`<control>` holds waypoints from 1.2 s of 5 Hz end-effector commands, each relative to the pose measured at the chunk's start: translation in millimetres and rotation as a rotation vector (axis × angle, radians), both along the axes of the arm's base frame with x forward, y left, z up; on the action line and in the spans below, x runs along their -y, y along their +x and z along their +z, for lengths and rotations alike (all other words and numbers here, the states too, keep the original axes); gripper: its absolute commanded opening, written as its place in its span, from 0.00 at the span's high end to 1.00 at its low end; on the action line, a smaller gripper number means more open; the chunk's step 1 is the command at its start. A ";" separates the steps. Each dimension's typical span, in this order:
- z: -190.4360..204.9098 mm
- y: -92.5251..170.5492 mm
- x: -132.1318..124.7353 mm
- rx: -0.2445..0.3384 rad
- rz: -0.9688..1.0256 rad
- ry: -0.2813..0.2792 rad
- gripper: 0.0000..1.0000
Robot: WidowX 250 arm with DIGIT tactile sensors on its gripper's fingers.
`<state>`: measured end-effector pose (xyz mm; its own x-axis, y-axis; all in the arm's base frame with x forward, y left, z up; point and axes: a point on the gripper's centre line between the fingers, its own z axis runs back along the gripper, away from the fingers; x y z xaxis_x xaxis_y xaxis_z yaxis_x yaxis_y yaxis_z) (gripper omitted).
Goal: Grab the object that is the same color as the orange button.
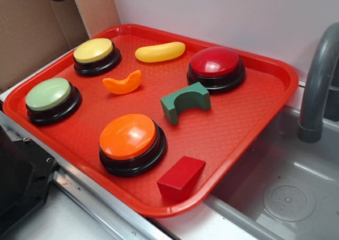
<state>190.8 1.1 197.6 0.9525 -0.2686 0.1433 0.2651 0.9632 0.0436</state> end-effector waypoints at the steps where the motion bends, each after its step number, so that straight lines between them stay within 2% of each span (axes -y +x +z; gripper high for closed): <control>1: -48.6 46.5 -13.4 0.032 -0.247 -0.043 0.00; 2: -73.8 53.2 -5.3 0.008 -0.319 -0.035 0.00; 3: -112.4 55.8 -6.6 -0.031 -0.292 -0.008 0.00; 4: -133.6 60.7 -14.8 -0.031 -0.269 0.060 0.00; 6: -155.1 73.1 -12.0 -0.060 -0.259 0.048 0.00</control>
